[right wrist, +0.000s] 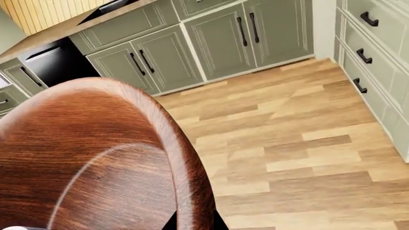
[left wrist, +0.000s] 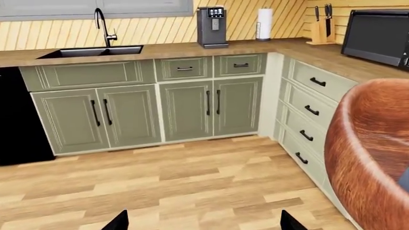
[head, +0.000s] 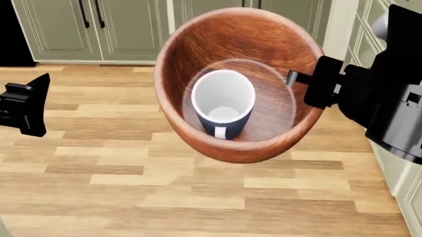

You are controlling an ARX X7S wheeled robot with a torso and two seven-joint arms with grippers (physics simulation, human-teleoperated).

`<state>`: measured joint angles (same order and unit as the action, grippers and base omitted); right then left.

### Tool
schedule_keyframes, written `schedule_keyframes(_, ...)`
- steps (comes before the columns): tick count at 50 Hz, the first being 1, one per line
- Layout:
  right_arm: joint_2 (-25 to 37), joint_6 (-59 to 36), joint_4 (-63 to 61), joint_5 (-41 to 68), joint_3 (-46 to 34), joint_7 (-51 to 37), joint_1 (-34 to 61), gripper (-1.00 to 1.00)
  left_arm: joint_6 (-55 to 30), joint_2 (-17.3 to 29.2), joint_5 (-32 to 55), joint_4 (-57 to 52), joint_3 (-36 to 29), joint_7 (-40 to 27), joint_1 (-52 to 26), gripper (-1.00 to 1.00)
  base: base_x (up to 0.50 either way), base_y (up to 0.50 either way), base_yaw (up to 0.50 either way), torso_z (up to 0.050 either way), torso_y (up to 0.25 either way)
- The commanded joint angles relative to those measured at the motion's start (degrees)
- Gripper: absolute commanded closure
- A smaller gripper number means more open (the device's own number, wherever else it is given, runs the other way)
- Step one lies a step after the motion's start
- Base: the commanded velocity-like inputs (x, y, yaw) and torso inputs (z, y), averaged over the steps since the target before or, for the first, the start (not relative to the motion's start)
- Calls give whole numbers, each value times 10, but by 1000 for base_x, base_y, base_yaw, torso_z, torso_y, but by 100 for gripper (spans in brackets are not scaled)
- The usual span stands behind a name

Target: Place the cup inside the bowl on the dining table and move the bowl to any counter.

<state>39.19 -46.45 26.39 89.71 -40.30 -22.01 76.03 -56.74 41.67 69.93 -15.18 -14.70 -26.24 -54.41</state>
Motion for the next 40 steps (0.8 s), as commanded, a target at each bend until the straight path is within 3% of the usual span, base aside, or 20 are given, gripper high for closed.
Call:
schedule_keyframes(1, 1, 6, -4, -2, 11, 10, -2, 100, 3, -1, -3, 1, -3, 0, 3, -100, 500, 0, 0, 0, 0)
schedule_keyframes(40, 6, 7, -17, -4, 12, 23, -3, 100, 7, -11, -16, 6, -22, 2, -6, -100, 500, 8, 0, 0, 2)
